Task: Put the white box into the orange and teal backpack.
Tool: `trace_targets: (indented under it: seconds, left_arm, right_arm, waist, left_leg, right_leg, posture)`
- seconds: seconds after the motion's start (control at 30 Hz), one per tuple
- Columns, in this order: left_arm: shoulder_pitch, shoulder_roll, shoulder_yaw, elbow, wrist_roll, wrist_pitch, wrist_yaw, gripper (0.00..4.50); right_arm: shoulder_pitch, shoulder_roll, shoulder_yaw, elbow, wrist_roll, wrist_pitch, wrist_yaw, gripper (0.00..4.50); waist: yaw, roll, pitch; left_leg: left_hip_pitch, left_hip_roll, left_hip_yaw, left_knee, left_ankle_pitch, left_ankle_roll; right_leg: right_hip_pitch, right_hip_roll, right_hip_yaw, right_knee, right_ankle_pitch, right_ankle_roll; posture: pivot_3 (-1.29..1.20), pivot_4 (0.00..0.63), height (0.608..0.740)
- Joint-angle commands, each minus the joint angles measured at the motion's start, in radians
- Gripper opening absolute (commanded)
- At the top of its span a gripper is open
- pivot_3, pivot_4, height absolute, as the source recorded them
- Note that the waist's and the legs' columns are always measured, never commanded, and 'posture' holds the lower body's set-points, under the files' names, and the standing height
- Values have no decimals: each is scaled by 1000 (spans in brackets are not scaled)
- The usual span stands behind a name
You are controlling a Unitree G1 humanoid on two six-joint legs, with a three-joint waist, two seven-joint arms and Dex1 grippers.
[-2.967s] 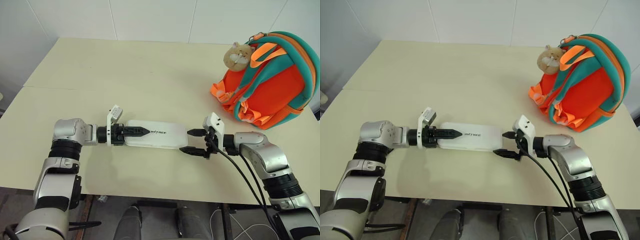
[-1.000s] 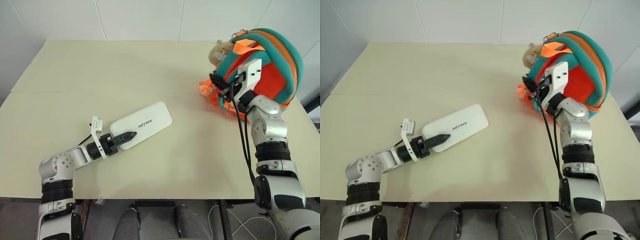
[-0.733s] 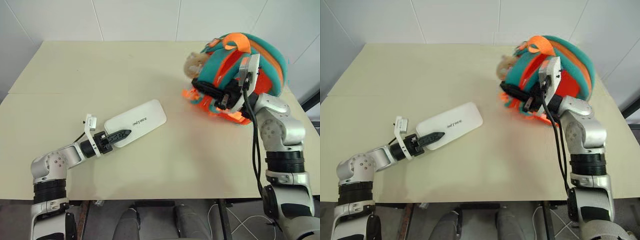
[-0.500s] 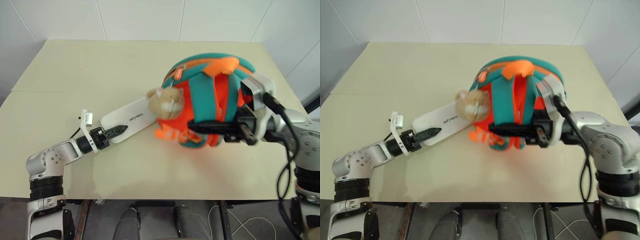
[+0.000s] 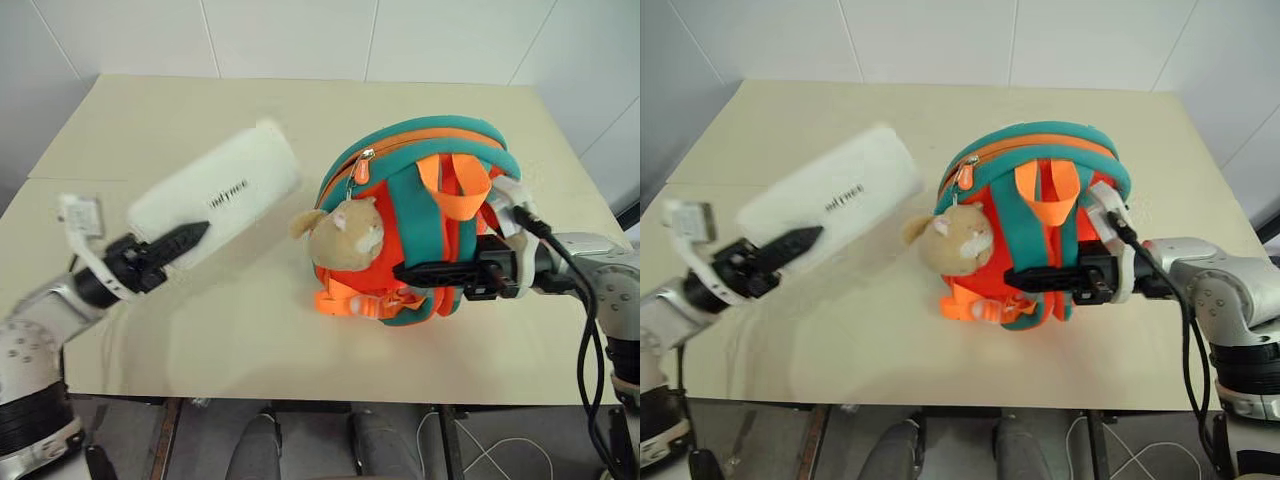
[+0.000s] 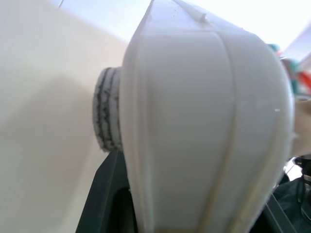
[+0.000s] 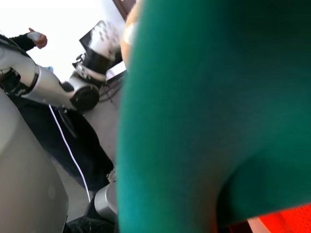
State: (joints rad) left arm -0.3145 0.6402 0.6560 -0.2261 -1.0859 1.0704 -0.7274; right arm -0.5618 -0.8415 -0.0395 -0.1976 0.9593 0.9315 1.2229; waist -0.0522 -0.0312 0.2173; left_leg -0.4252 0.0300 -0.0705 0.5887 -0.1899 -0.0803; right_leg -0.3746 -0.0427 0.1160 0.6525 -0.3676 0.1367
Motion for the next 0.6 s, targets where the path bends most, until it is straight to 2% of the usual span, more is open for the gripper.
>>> trace_targets:
  seconds: [0.03, 0.17, 0.27, 0.47, 0.6]
  left_arm:
    - [7, 45, 48, -70, -106, -14, -11, 1295]
    - [38, 120, 11, -136, -152, -7, -64, 1295]
    - [41, 151, -33, -131, -116, -48, -94, 1295]
    - [11, 261, -188, -64, 33, -146, -249, 1295]
    - [-45, 293, -267, 15, 138, -242, -311, 1295]
  right_arm:
    - [-8, 7, 2, -10, -18, -25, 21, 15]
    - [-18, 23, 16, 4, -44, -38, 34, 15]
    - [-25, 38, 26, 13, -60, -46, 34, 15]
    - [-35, 55, 35, 22, -78, -49, 47, 15]
    - [-36, 57, 35, 20, -84, -47, 54, 15]
  waist:
    - [0, 0, 0]
    - [-1, -1, 1]
    - [-2, -1, 1]
    - [-2, -1, 1]
    - [-1, -1, 1]
  left_leg:
    - [0, 0, 0, 0, 0, 0]
    - [0, 0, 0, 1, 0, 0]
    - [0, 0, 0, 1, 0, 0]
    - [1, 0, 0, 0, 0, 0]
    - [1, 0, 1, -2, 0, 0]
  right_leg:
    - [0, 0, 0, 0, 0, 0]
    - [1, 0, 0, 0, 0, 0]
    - [0, 0, 0, 0, 0, 0]
    - [0, 1, 0, 0, -1, -2]
    - [0, 1, 0, -1, -1, -3]
  posture:
    - [0, 150, 740]
    - [0, 150, 740]
    - [0, 150, 740]
    - [0, 150, 740]
    - [0, 150, 740]
